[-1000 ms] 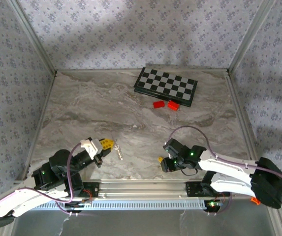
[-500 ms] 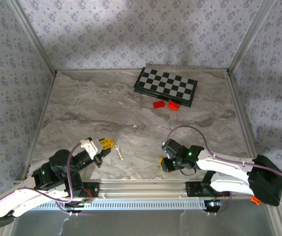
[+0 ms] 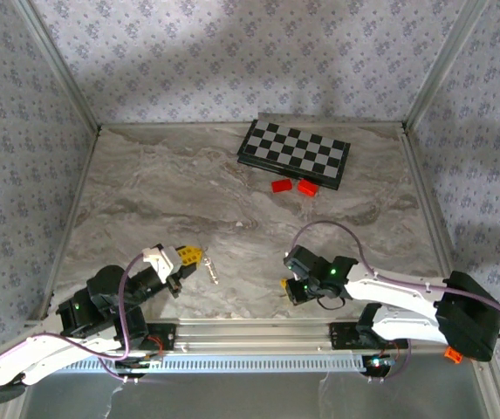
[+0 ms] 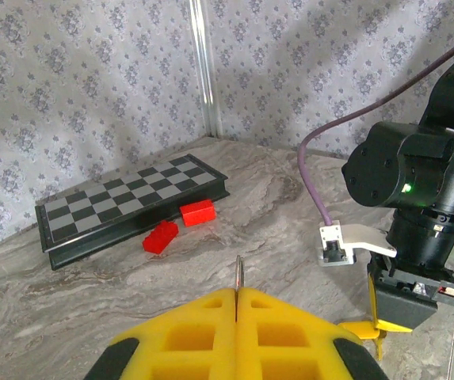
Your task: Put the keys on the keyring
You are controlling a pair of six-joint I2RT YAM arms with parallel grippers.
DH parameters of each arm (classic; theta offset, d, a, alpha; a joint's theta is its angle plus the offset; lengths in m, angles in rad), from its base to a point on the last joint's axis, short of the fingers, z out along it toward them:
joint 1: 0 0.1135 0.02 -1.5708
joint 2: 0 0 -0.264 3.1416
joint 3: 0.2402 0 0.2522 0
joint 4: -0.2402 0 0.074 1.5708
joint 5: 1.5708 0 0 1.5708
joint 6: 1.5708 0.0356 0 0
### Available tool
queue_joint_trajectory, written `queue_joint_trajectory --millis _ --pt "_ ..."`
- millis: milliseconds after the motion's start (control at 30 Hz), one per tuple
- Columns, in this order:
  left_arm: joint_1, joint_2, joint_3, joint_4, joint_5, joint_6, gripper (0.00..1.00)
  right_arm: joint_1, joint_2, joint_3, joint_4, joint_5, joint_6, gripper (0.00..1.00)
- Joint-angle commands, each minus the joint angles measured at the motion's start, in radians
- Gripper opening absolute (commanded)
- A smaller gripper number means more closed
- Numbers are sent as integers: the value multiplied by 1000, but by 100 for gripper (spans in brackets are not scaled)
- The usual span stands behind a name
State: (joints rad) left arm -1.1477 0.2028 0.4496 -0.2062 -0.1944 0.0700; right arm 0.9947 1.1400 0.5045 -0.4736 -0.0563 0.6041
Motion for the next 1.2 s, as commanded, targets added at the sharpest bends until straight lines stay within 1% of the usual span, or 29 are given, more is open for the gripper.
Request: queue_joint_trajectory --millis 0,233,333,433,533,833,1167 --pt "-8 -17 14 44 9 10 0 8 13 41 -54 40 -25 8" --pt "-9 -20 14 43 8 10 0 9 66 109 -135 48 -63 0" --pt "-9 -21 12 43 6 10 0 11 155 194 -273 56 -71 0" --pt "-8 -19 9 45 7 11 0 21 238 301 -437 104 -61 0" --pt "-8 -17 8 47 7 14 0 22 266 357 -492 106 -61 0" --pt "-8 -16 8 47 12 22 0 60 374 409 -482 110 -66 0" --pt "-8 -14 5 51 9 24 0 68 425 392 -452 69 -60 0"
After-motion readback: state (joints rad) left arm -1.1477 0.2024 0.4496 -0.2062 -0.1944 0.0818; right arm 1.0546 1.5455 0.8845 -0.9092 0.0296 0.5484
